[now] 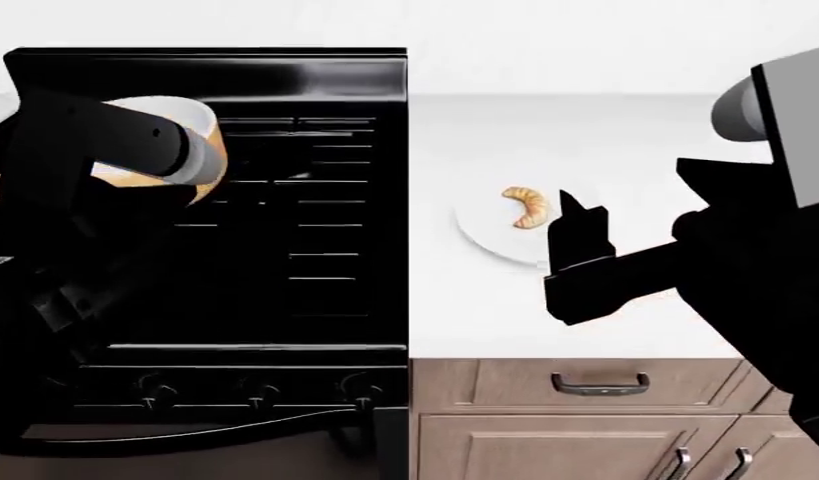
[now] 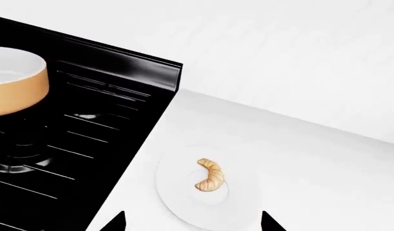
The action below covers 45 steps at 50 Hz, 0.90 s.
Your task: Pick the croissant and place it on the pan. Then turn on the stove to warm the croissant.
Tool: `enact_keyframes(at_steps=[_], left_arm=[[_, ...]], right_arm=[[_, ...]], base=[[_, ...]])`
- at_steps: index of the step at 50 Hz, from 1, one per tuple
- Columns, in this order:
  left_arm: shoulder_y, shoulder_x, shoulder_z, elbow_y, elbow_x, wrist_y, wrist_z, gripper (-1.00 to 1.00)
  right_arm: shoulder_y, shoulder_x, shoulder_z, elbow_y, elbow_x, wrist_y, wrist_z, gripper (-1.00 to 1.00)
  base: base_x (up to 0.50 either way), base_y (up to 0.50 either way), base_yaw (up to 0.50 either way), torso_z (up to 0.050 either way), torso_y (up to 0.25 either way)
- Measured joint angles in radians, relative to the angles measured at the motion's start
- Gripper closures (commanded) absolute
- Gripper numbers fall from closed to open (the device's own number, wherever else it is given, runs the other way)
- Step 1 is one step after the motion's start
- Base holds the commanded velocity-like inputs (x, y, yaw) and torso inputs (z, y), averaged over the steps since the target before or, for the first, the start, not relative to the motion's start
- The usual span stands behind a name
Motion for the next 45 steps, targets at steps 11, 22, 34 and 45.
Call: enact_keyframes(at_steps=[11, 22, 34, 45], left_arm=[[0.004, -0.004, 0.0, -0.002, 0.007, 0.013, 0.009, -1.0], [0.004, -0.01, -0.003, 0.0, 0.021, 0.02, 0.022, -1.0], [0.013, -0.013, -0.006, 0.001, 0.04, 0.026, 0.041, -1.0], [0.02, -0.015, -0.003, 0.002, 0.055, 0.031, 0.056, -1.0]], right_arm=[[0.018, 0.002, -0.021, 0.006, -0.003, 0.0, -0.005, -1.0], [0.025, 0.009, -0.039, 0.004, -0.004, -0.002, -0.009, -1.0], [0.034, 0.009, -0.072, 0.01, 0.001, 0.002, -0.01, -1.0], [0.055, 0.014, -0.108, 0.049, 0.059, -0.016, -0.003, -1.0]], base=[[0.5, 0.0, 0.0, 0.0, 0.001], [0.46, 0.0, 0.0, 0.0, 0.001], [0.14, 0.0, 0.0, 0.0, 0.001], [0.0, 0.0, 0.0, 0.0, 0.0]])
